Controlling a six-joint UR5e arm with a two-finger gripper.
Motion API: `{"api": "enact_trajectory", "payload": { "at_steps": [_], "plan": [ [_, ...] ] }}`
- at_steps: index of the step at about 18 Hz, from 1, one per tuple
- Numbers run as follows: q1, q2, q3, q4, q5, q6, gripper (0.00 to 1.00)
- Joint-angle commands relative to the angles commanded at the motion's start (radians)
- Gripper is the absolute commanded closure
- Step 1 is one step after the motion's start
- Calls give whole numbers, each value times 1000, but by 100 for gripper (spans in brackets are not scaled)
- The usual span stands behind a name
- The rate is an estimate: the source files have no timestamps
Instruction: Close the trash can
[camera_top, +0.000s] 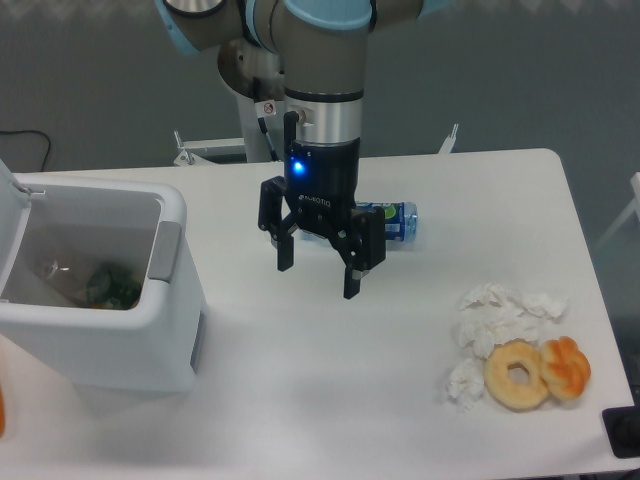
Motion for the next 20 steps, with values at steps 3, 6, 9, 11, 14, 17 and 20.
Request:
{"api": "enact_trajectory", "payload": {
  "at_steps": [3, 6, 9, 11, 14, 17, 20],
  "plan": [
    [-2, 0, 6, 0, -1, -8, 0],
    [-2, 0, 9, 0, -6, -82, 0],
    [2, 0, 17, 3, -60, -239, 0],
    [3, -3, 26, 6, -78, -291, 0],
    [-3, -2, 35, 6, -90, -301, 0],
    [-14, 24, 26, 2, -92, -365, 0],
    [-58, 38, 26, 0, -95, -475, 0]
  ]
}}
